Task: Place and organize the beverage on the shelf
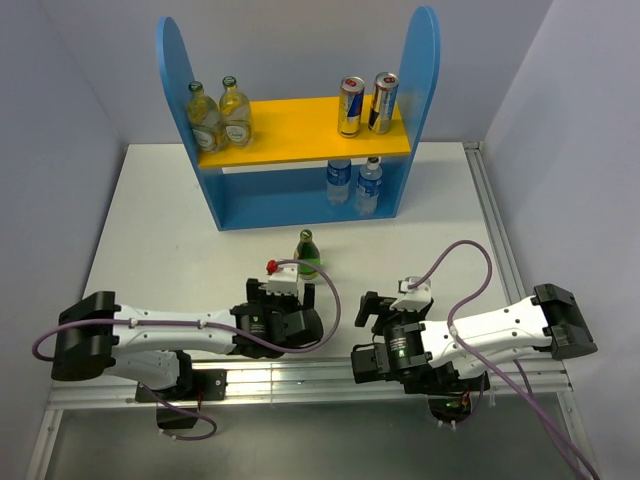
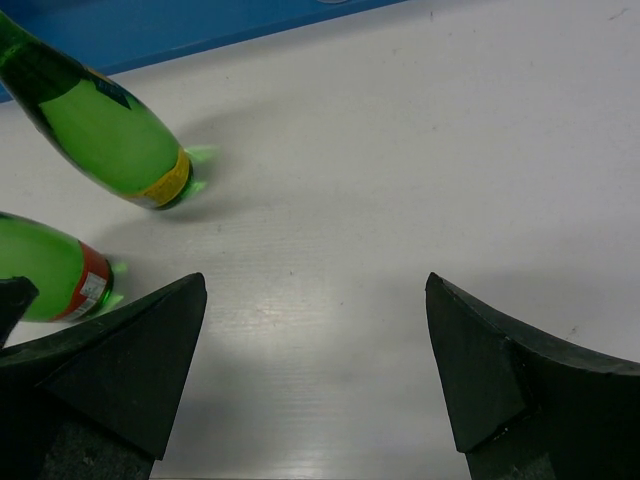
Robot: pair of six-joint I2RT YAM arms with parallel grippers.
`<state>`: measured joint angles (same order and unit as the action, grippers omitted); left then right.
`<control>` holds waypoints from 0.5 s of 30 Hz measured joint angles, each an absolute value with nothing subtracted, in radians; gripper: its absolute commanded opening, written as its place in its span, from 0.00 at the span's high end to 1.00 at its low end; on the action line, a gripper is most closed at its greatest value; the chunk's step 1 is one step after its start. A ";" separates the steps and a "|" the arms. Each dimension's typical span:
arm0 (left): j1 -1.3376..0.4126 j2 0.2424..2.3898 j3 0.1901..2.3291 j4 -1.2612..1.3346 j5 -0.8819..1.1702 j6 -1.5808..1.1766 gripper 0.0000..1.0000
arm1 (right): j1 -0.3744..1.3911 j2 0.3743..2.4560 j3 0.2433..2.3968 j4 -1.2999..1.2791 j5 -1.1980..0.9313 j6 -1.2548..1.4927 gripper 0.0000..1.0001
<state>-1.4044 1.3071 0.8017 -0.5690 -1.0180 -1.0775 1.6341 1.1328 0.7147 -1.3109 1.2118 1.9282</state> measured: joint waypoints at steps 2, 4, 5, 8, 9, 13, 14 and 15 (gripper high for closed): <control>-1.404 1.338 0.789 -0.535 -1.019 -1.084 0.01 | 1.637 1.124 0.710 -1.320 1.210 1.935 0.03; -1.400 1.373 0.775 -0.508 -1.028 -1.088 0.01 | 1.640 1.118 0.705 -1.324 1.209 1.940 0.03; -1.396 1.389 0.766 -0.493 -1.031 -1.094 0.01 | 1.643 1.115 0.702 -1.325 1.208 1.941 0.03; -1.371 1.454 0.740 -0.436 -1.041 -1.118 0.01 | 1.651 1.113 0.697 -1.330 1.203 1.944 0.03; -1.363 1.472 0.732 -0.414 -1.044 -1.120 0.01 | 1.654 1.113 0.697 -1.330 1.202 1.944 0.03; -1.329 1.555 0.706 -0.328 -1.075 -1.123 0.01 | 1.667 1.113 0.697 -1.330 1.195 1.946 0.03; -1.324 1.569 0.706 -0.305 -1.093 -1.125 0.01 | 1.670 1.114 0.697 -1.330 1.194 1.946 0.03; -1.320 1.576 0.706 -0.287 -1.102 -1.127 0.01 | 1.674 1.115 0.697 -1.330 1.193 1.947 0.03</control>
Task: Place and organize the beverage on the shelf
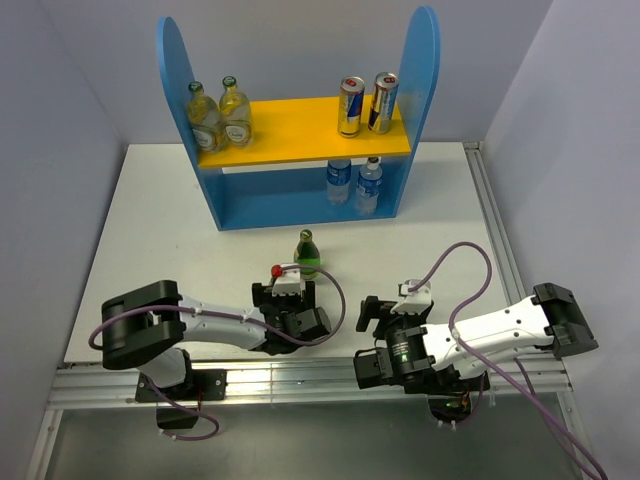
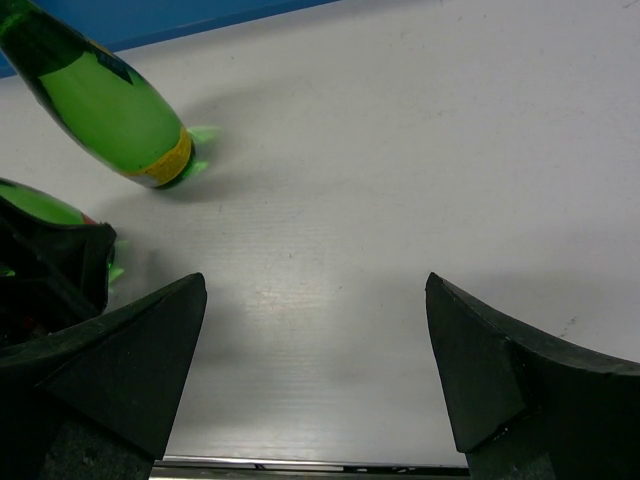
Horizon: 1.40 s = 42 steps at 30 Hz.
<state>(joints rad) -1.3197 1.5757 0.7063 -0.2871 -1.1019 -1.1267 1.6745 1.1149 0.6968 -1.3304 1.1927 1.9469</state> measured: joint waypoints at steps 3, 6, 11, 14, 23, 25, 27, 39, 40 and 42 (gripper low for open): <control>-1.308 1.594 0.706 -0.240 -1.129 -1.132 0.02 | 1.685 1.122 0.697 -1.331 1.188 1.947 0.03; -1.292 1.605 0.699 -0.201 -1.158 -1.134 0.13 | 1.691 1.135 0.697 -1.331 1.188 1.948 0.03; -1.262 1.608 0.669 -0.113 -1.183 -1.098 0.67 | 1.693 1.145 0.697 -1.331 1.187 1.948 0.04; -1.248 1.607 0.652 -0.063 -1.188 -1.075 0.96 | 1.693 1.147 0.697 -1.332 1.187 1.948 0.04; -1.143 1.516 0.569 0.099 -1.086 -0.886 1.00 | 1.697 1.154 0.697 -1.332 1.188 1.948 0.04; -1.077 1.468 0.533 0.166 -1.032 -0.799 1.00 | 1.697 1.154 0.697 -1.332 1.188 1.948 0.04; -1.002 1.438 0.524 0.210 -0.985 -0.727 1.00 | 1.697 1.154 0.697 -1.331 1.188 1.948 0.04; -0.602 1.600 0.719 0.447 -0.720 -0.450 1.00 | 1.711 1.147 0.697 -1.331 1.188 1.948 0.04; -0.581 1.634 0.743 0.456 -0.702 -0.439 1.00 | 1.712 1.141 0.697 -1.332 1.188 1.948 0.04; -0.541 1.700 0.798 0.463 -0.672 -0.424 1.00 | 1.713 1.128 0.694 -1.332 1.188 1.948 0.04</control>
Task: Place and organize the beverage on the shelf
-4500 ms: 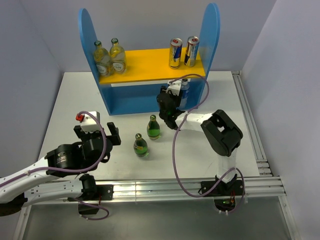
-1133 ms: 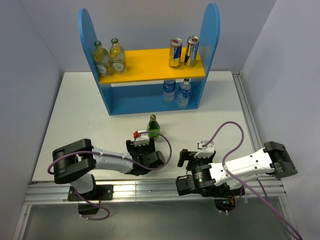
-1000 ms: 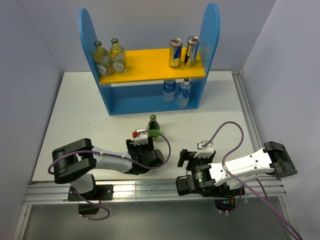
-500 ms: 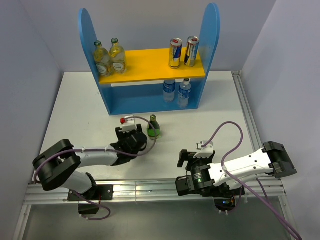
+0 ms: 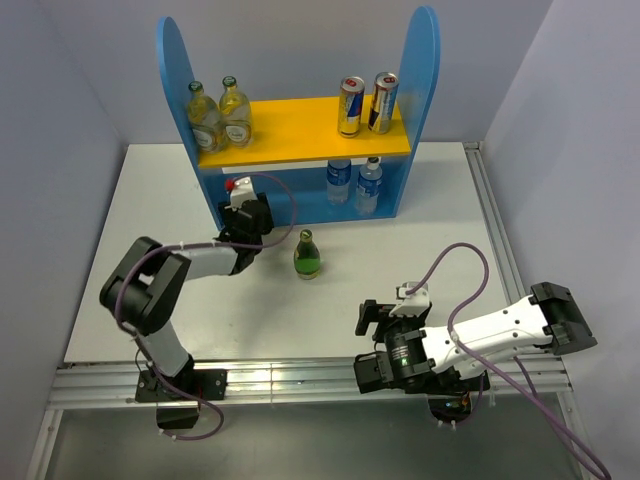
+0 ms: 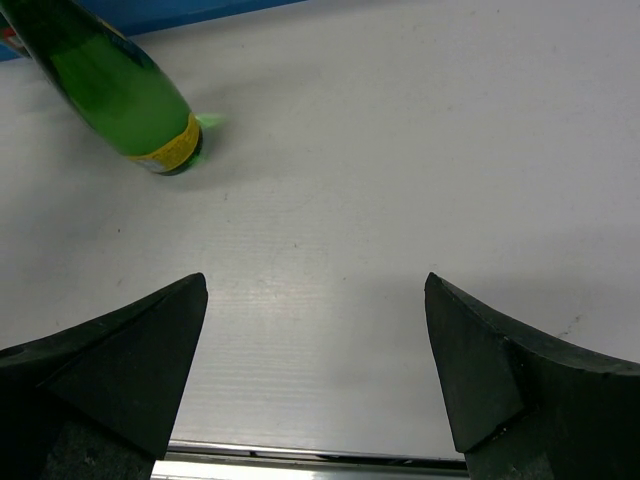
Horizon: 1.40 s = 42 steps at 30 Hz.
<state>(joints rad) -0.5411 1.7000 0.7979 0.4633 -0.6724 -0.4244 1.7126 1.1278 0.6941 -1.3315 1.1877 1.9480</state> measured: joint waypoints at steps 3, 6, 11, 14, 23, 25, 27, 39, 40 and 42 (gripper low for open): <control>-0.488 1.791 0.884 0.446 -0.630 -0.414 1.00 | 1.713 1.113 0.691 -1.332 1.188 1.948 0.04; -0.442 1.847 0.950 0.434 -0.604 -0.407 1.00 | 1.714 1.100 0.682 -1.332 1.188 1.948 0.04; -0.397 1.899 1.018 0.430 -0.592 -0.396 0.98 | 1.715 1.091 0.672 -1.333 1.188 1.948 0.04; -0.378 1.926 1.057 0.419 -0.579 -0.387 0.57 | 1.715 1.089 0.669 -1.333 1.189 1.948 0.04; -0.382 1.922 1.061 0.420 -0.529 -0.368 0.01 | 1.715 1.090 0.667 -1.333 1.189 1.948 0.04; -0.389 1.903 1.041 0.418 -0.529 -0.368 0.01 | 1.715 1.095 0.667 -1.333 1.189 1.948 0.04; -0.402 1.872 1.013 0.408 -0.537 -0.368 0.01 | 1.718 1.103 0.667 -1.333 1.189 1.948 0.04; -0.523 1.597 0.812 0.358 -0.690 -0.412 0.01 | 1.749 1.132 0.667 -1.333 1.189 1.949 0.04; -0.532 1.577 0.801 0.361 -0.700 -0.414 0.01 | 1.750 1.135 0.667 -1.333 1.189 1.949 0.04; -0.545 1.544 0.782 0.359 -0.717 -0.418 0.01 | 1.755 1.145 0.668 -1.333 1.190 1.950 0.04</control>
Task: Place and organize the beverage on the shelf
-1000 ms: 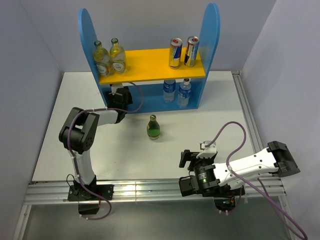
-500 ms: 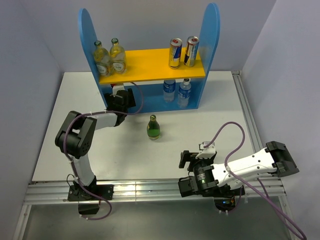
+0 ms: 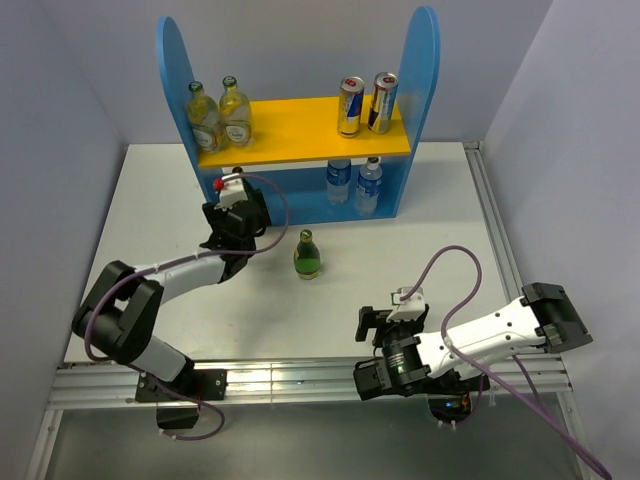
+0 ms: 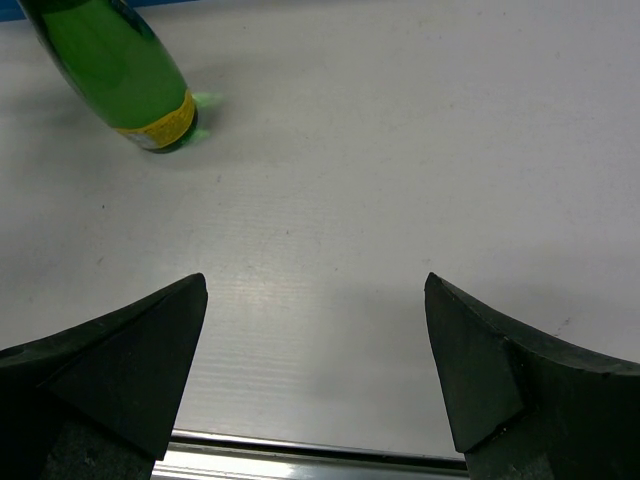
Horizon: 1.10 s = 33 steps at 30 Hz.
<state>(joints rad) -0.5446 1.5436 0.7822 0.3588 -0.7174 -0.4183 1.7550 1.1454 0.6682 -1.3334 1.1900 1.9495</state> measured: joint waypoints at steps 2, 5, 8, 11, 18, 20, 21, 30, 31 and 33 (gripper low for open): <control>-0.561 1.511 0.758 0.349 -0.739 -0.431 0.01 | 1.758 1.166 0.672 -1.334 1.191 1.951 0.04; -0.615 1.451 0.715 0.315 -0.779 -0.457 0.01 | 1.758 1.196 0.685 -1.333 1.193 1.951 0.04; -0.733 1.361 0.668 0.249 -0.825 -0.513 0.01 | 1.758 1.199 0.688 -1.334 1.196 1.951 0.04; -0.868 1.262 0.619 0.189 -0.847 -0.578 0.01 | 1.758 1.184 0.688 -1.333 1.196 1.951 0.04; -1.178 1.152 0.537 0.115 -0.914 -0.693 0.01 | 1.758 1.147 0.685 -1.336 1.197 1.951 0.04; -1.212 1.182 0.532 0.140 -0.911 -0.691 0.01 | 1.758 1.148 0.685 -1.336 1.197 1.951 0.04; -1.219 1.209 0.530 0.162 -0.907 -0.689 0.01 | 1.758 1.149 0.685 -1.336 1.197 1.951 0.04; -1.216 1.573 0.576 0.417 -0.871 -0.582 0.01 | 1.758 1.147 0.682 -1.336 1.196 1.951 0.04; -1.210 1.607 0.591 0.445 -0.869 -0.566 0.01 | 1.758 1.147 0.682 -1.336 1.197 1.951 0.04; -1.193 1.657 0.617 0.503 -0.861 -0.544 0.01 | 1.758 1.147 0.682 -1.336 1.196 1.951 0.04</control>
